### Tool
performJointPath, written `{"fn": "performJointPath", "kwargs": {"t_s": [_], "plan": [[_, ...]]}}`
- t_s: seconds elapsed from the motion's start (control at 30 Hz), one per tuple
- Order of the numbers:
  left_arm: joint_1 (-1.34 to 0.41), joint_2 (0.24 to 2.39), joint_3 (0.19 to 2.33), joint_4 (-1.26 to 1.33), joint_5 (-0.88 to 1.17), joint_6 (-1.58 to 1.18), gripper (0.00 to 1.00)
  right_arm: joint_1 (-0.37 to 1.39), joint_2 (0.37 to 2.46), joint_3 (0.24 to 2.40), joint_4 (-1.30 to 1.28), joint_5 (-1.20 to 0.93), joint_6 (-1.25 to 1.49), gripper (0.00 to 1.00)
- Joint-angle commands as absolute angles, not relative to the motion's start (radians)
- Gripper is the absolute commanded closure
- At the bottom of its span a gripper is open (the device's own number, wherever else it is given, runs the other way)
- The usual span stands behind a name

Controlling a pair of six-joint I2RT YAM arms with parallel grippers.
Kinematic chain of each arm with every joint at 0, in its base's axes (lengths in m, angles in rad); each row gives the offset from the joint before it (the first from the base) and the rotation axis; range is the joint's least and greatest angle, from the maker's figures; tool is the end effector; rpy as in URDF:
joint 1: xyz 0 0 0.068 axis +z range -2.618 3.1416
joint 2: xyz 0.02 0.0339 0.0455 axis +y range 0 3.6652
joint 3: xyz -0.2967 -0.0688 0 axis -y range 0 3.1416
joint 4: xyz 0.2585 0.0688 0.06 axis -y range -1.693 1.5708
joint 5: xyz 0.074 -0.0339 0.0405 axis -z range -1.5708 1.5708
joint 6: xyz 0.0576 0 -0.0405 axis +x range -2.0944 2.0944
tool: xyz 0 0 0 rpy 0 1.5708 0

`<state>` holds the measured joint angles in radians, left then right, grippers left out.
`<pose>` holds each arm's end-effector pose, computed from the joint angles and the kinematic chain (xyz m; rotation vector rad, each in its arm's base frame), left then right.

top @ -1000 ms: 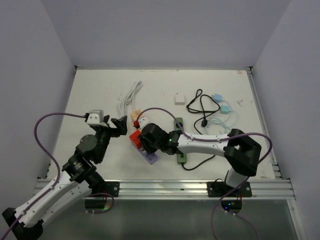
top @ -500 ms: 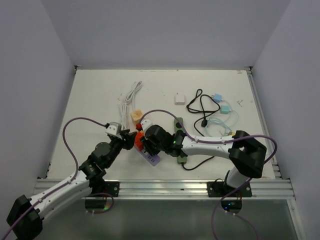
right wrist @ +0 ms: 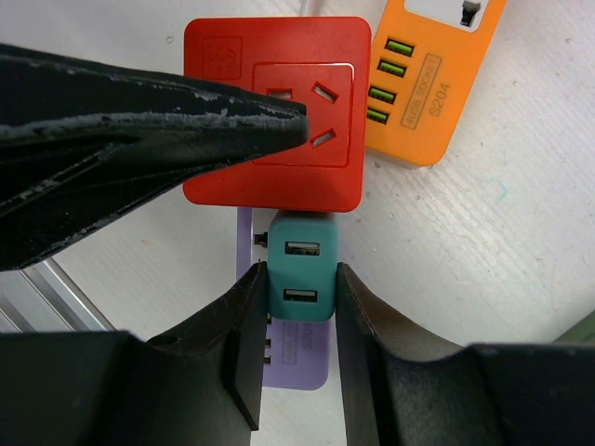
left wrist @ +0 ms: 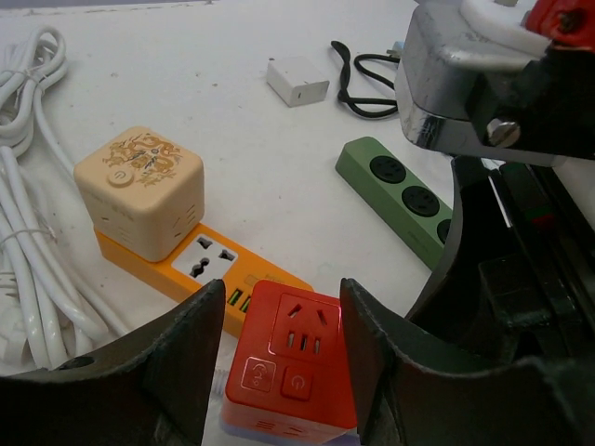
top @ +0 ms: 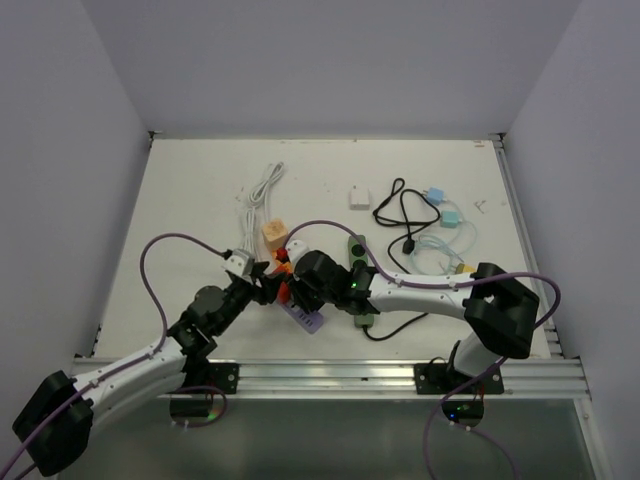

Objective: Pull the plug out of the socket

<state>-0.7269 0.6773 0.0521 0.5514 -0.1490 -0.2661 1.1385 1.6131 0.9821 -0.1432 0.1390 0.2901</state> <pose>0.1283 -0.1027 0.1871 0.2700 1.6605 -0.6324 0.1624 0.3329 0.2143 -0.9237 2.2162 0.5353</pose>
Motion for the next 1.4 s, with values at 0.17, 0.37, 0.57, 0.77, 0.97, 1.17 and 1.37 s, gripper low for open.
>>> {"fn": "performJointPath", "kwargs": {"t_s": [0.17, 0.37, 0.57, 0.77, 0.97, 1.17, 1.37], "plan": [[-0.726, 0.741, 0.002, 0.686, -0.107, -0.305, 0.44, 1.137, 1.577, 0.989, -0.147, 0.110, 0.298, 1.00], [-0.758, 0.776, -0.040, 0.716, -0.162, -0.371, 0.45, 1.118, 1.569, 0.974, -0.132, 0.083, 0.307, 1.00], [-0.882, 0.837, -0.021, 0.677, -0.339, -0.416, 0.47, 1.065, 1.562, 0.951, -0.098, -0.024, 0.327, 1.00], [-0.943, 0.887, -0.074, 0.706, -0.468, -0.569, 0.53, 1.055, 1.574, 0.954, -0.110, -0.041, 0.311, 1.00], [-0.991, 0.957, -0.060, 0.692, -0.551, -0.604, 0.60, 1.029, 1.559, 0.965, -0.132, -0.083, 0.316, 1.00], [-1.057, 1.139, -0.070, 0.774, -0.609, -0.695, 0.63, 0.969, 1.554, 0.951, -0.130, -0.120, 0.319, 1.00], [-1.144, 1.362, -0.057, 0.839, -0.669, -0.753, 0.64, 1.017, 1.546, 0.960, -0.182, -0.028, 0.264, 1.00]]}}
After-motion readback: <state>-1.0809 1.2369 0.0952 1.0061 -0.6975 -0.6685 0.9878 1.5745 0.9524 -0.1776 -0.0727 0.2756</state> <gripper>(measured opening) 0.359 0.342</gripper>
